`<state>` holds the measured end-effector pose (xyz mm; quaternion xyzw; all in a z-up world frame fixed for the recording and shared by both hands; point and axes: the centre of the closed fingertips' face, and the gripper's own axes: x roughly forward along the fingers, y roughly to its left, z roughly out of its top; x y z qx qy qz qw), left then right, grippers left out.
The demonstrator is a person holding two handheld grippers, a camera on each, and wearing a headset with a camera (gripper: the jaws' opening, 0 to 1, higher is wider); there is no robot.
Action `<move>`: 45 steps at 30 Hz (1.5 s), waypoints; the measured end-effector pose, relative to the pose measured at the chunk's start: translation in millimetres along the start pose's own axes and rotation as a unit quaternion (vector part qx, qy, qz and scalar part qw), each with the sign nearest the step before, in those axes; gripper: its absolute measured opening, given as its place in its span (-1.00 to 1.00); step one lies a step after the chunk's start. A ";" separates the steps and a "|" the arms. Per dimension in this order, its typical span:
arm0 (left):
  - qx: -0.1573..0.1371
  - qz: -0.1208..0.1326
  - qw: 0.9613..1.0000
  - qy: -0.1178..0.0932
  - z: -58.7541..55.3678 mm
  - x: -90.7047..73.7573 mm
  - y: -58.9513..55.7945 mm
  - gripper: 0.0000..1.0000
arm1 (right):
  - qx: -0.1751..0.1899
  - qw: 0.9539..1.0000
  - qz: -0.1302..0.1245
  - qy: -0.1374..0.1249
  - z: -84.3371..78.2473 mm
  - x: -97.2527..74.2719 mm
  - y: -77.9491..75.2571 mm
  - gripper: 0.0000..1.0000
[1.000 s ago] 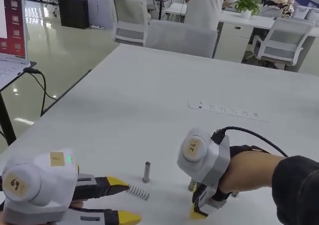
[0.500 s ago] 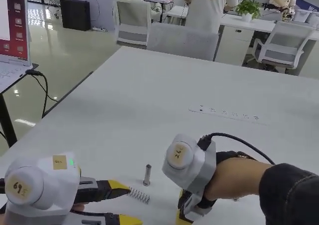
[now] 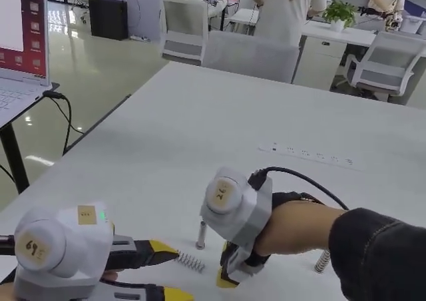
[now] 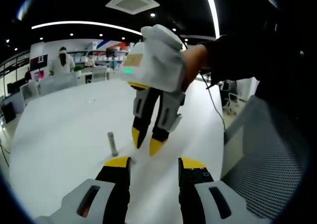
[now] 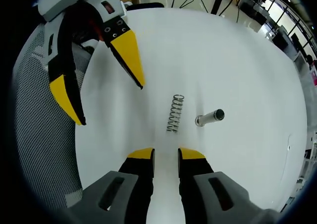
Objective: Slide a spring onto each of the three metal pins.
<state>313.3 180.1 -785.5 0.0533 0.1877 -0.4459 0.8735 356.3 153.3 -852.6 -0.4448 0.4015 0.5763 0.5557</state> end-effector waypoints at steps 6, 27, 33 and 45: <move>-0.002 0.002 1.000 -0.002 0.3 -0.5 1.1 -0.36 | -0.005 1.000 -0.003 -0.009 13.1 4.4 -4.3 -0.68; -0.004 0.004 1.000 -0.004 0.4 -0.9 1.6 -0.37 | -0.003 1.000 -0.005 -0.002 25.2 21.8 -12.0 -0.71; -0.005 0.003 1.000 -0.005 0.6 -0.5 1.8 -0.37 | -0.001 1.000 -0.003 -0.001 26.7 22.4 -12.0 -0.73; -0.005 0.000 1.000 -0.005 0.5 0.6 0.7 -0.37 | 0.010 1.000 0.003 0.005 25.6 22.4 -11.2 -0.79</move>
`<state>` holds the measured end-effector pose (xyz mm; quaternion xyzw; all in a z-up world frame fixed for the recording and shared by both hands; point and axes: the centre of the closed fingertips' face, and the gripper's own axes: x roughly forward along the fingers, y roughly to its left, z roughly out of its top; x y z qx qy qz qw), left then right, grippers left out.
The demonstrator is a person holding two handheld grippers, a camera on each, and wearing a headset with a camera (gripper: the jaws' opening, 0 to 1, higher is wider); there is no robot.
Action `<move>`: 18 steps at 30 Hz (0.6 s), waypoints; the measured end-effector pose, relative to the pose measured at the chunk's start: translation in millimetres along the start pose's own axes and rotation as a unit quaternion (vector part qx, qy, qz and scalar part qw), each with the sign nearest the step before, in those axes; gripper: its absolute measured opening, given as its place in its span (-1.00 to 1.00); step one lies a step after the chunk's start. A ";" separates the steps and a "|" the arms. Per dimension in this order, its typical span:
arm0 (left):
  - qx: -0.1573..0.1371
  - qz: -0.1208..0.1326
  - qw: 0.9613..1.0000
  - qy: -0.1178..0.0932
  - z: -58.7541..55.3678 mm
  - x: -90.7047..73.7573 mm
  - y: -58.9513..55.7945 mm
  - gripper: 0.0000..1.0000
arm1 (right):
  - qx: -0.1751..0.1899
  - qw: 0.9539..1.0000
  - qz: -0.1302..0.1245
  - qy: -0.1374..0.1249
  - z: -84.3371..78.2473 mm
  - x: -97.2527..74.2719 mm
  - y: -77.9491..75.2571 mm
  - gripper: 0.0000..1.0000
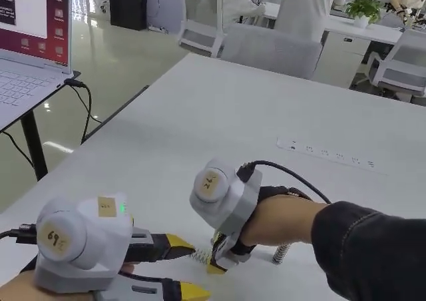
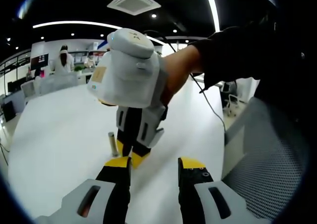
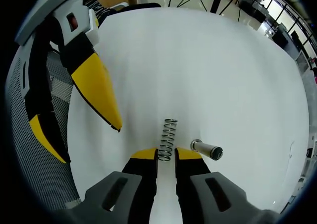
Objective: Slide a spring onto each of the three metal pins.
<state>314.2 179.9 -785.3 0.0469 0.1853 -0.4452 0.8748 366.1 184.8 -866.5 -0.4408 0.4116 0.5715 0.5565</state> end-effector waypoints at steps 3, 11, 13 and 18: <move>0.000 0.000 1.000 0.000 -0.3 0.3 -0.2 -0.37 | -0.001 1.000 -0.001 0.005 -1.9 0.2 0.2 -0.84; -0.001 -0.002 1.000 0.003 -2.2 1.6 -0.5 -0.38 | 0.005 1.000 -0.002 0.009 -2.0 0.5 0.0 -0.85; -0.002 -0.002 1.000 0.003 -2.3 1.9 -0.2 -0.38 | 0.006 1.000 -0.004 0.011 -1.7 0.8 0.1 -0.85; -0.002 -0.002 1.000 0.004 -2.3 2.2 -0.6 -0.38 | 0.008 1.000 -0.007 0.014 -1.7 0.9 0.5 -0.85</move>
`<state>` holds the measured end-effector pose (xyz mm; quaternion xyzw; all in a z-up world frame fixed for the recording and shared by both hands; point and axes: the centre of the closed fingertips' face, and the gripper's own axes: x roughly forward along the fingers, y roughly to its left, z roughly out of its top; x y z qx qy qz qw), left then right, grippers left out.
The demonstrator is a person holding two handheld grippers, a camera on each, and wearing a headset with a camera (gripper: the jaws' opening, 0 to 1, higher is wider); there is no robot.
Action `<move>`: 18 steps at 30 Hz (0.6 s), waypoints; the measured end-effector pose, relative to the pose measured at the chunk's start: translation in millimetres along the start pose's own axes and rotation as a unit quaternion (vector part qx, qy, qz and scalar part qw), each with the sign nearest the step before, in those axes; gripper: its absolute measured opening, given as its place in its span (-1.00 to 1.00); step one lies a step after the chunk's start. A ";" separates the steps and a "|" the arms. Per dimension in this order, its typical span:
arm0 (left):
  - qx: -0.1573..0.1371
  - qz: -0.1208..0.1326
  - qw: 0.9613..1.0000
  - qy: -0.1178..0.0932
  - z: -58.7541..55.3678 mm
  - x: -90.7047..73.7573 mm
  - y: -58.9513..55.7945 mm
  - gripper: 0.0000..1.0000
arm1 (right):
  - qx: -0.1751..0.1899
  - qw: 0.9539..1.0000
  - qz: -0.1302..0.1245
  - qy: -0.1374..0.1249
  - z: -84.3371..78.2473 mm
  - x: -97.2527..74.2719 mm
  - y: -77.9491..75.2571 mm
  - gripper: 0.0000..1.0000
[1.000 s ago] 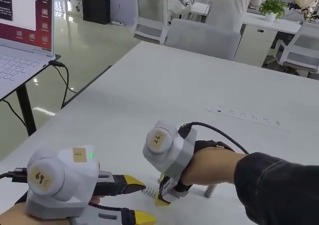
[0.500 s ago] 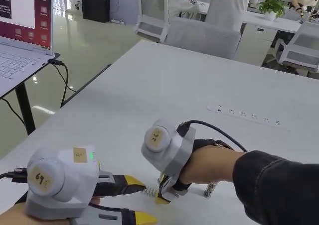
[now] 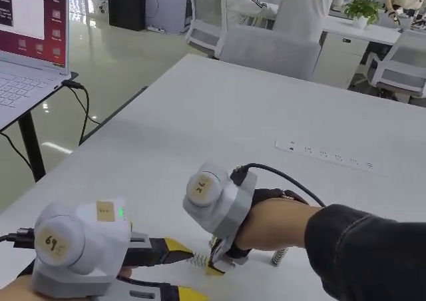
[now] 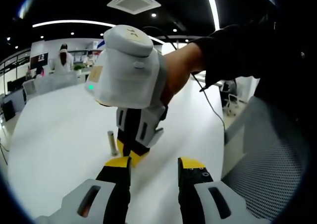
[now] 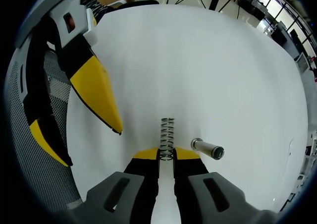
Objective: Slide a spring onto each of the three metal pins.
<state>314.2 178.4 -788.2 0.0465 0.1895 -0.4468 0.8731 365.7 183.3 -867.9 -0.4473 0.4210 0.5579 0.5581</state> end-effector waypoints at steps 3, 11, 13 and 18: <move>0.000 -0.001 1.000 0.002 -0.7 -0.3 -0.5 -0.38 | 0.000 1.000 -0.001 -0.001 0.3 -0.2 0.3 -0.85; 0.001 0.001 1.000 0.004 -1.0 -0.3 0.2 -0.38 | 0.008 1.000 -0.007 -0.015 1.1 -0.3 -0.1 -0.86; 0.003 0.000 1.000 0.006 -1.2 0.1 -0.1 -0.38 | 0.006 1.000 -0.011 -0.013 1.6 -0.3 0.7 -0.86; 0.005 0.003 1.000 0.009 -1.6 -0.7 1.3 -0.39 | 0.013 1.000 -0.013 -0.015 1.5 -0.6 -0.3 -0.86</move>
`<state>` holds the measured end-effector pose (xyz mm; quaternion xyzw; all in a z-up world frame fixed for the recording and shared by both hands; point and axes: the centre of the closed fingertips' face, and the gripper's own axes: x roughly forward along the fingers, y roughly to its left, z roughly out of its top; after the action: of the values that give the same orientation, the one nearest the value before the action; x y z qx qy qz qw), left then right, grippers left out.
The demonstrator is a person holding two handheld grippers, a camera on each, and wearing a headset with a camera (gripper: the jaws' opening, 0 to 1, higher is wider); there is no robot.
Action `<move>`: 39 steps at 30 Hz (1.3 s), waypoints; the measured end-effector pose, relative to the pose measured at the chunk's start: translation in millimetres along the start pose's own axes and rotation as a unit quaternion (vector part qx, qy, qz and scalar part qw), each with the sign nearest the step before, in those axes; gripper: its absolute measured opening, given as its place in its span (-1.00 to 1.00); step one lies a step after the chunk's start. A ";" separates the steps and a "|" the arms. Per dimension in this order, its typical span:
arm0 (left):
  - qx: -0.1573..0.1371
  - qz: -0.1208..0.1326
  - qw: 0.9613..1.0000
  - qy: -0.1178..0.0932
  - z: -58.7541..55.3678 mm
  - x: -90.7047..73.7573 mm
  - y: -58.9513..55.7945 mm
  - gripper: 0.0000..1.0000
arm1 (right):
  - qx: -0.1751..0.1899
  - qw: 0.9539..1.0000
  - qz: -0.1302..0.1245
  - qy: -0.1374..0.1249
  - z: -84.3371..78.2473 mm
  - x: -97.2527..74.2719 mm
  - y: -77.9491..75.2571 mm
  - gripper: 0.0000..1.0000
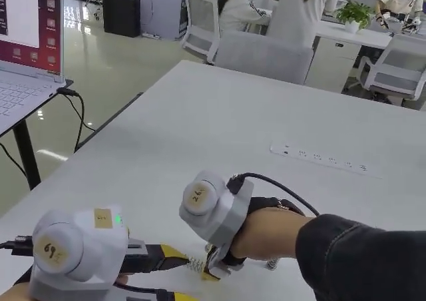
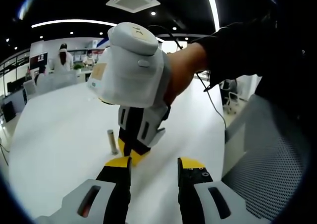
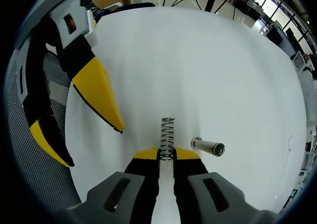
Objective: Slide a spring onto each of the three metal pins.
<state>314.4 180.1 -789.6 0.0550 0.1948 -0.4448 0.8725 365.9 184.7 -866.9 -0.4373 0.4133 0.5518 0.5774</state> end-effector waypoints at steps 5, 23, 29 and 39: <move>0.003 0.006 1.000 0.001 1.0 -1.6 2.4 -0.39 | -0.009 1.000 -0.007 0.003 0.6 0.2 1.4 -0.86; 0.023 0.022 0.999 0.015 0.6 -7.2 8.4 -0.39 | -0.024 1.000 -0.001 0.011 -4.1 -2.6 14.2 -0.86; 0.028 0.023 0.999 0.023 -2.4 -6.9 9.3 -0.39 | -0.028 1.000 0.002 0.005 -7.3 -11.4 16.4 -0.86; 0.035 0.017 0.999 0.036 -6.8 -4.8 7.6 -0.39 | -0.037 0.999 0.008 -0.007 -10.2 -31.8 22.1 -0.86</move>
<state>316.0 190.2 -794.6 0.1050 0.2097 -0.4344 0.8697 342.4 166.3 -840.3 -0.4510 0.3917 0.5745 0.5595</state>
